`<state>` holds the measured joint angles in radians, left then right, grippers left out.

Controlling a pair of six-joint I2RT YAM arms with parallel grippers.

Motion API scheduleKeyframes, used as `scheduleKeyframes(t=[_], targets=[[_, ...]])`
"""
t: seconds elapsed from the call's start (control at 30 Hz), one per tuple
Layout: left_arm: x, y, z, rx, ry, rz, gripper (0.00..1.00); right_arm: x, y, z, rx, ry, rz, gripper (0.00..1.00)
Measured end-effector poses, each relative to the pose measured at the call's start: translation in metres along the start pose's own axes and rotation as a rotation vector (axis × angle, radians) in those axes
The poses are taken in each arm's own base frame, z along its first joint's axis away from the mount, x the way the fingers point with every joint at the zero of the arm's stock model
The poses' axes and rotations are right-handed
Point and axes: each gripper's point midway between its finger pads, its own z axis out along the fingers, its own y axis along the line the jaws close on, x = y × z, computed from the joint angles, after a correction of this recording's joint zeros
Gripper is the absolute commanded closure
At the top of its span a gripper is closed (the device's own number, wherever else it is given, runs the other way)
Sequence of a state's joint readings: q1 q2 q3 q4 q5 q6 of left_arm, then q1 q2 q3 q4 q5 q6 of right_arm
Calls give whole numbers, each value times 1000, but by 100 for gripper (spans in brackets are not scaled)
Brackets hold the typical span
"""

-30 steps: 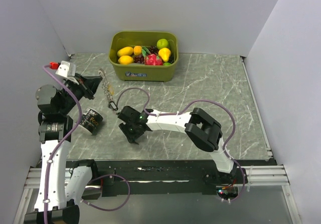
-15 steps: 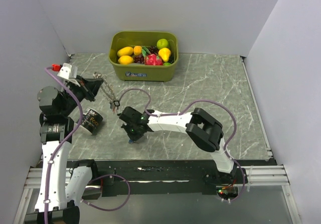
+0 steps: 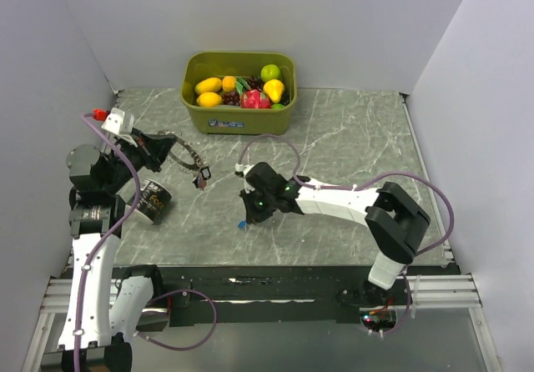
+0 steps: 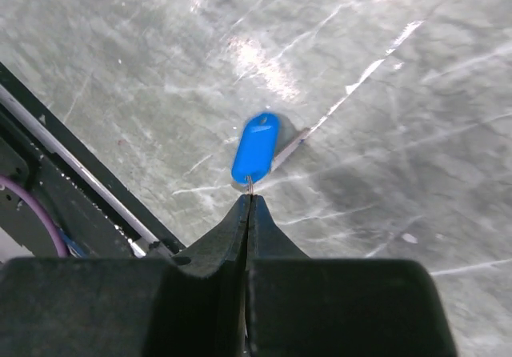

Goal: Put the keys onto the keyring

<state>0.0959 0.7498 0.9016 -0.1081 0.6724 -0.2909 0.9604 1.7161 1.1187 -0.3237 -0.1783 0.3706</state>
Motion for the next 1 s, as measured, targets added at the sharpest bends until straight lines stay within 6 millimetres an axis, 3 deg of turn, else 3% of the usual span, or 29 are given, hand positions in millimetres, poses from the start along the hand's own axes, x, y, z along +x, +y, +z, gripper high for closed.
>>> scheduleKeyframes(t=[0.37, 0.7, 0.9, 1.0], targets=[[19, -6, 6, 86, 54, -9, 99, 3, -19, -14, -106, -45, 64, 100], [46, -32, 21, 239, 147, -8, 99, -40, -7, -75, -207, -271, -7, 100], [81, -66, 28, 375, 262, 9, 99, -51, -9, -107, -220, -381, -76, 100], [88, -73, 27, 409, 286, 10, 99, -54, -8, -126, -223, -441, -122, 100]])
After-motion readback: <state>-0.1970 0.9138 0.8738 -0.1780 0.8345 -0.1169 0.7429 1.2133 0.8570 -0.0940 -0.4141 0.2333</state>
